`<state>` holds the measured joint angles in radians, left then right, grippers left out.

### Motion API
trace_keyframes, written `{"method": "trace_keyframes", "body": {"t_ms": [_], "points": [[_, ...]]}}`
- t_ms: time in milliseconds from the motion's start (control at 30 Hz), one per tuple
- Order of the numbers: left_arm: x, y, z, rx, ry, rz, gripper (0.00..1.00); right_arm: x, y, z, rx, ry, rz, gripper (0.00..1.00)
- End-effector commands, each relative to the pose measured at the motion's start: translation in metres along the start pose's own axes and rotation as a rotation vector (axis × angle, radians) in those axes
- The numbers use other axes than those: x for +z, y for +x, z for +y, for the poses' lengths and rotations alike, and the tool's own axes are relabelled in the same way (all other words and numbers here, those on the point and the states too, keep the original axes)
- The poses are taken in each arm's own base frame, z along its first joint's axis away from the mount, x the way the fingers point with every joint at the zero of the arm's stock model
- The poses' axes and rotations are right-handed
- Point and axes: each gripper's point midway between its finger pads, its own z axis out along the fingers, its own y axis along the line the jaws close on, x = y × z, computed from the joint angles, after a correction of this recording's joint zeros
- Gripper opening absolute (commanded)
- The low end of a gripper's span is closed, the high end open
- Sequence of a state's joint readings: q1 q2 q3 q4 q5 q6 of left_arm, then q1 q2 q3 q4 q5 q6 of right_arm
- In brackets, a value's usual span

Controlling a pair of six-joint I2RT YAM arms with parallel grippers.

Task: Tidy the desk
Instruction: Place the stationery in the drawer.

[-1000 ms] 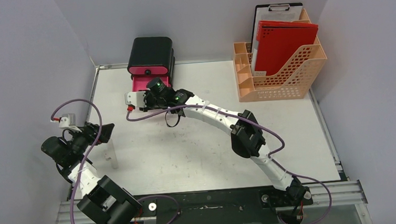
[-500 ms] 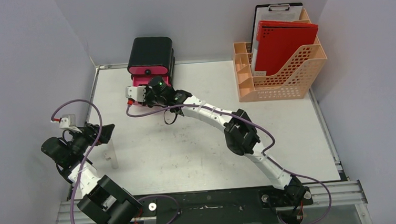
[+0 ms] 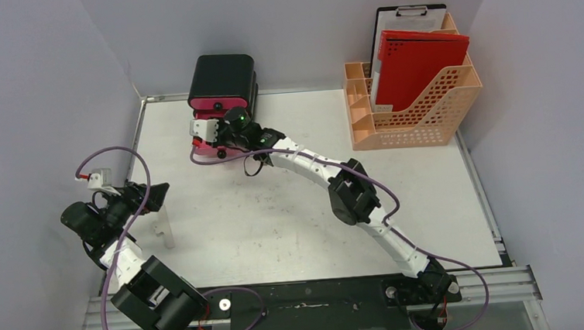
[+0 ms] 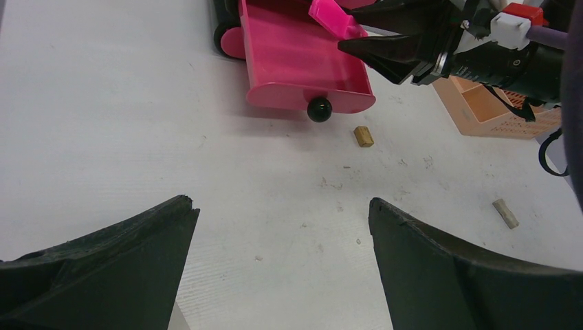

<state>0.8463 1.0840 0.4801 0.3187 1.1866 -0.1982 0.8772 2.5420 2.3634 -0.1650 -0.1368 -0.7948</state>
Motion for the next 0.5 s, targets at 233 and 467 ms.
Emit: {"method": "trace_keyframes", "body": {"t_ms": [233,467], "points": [[-0.001,-0.007,0.000,0.061,0.024,-0.017,0.96,0.004,-0.040,-0.012,-0.021,0.033,-0.129,0.09],[-0.001,-0.006,-0.002,0.058,0.030,-0.015,0.96,0.014,-0.024,0.001,-0.010,0.013,-0.110,0.10]]}}
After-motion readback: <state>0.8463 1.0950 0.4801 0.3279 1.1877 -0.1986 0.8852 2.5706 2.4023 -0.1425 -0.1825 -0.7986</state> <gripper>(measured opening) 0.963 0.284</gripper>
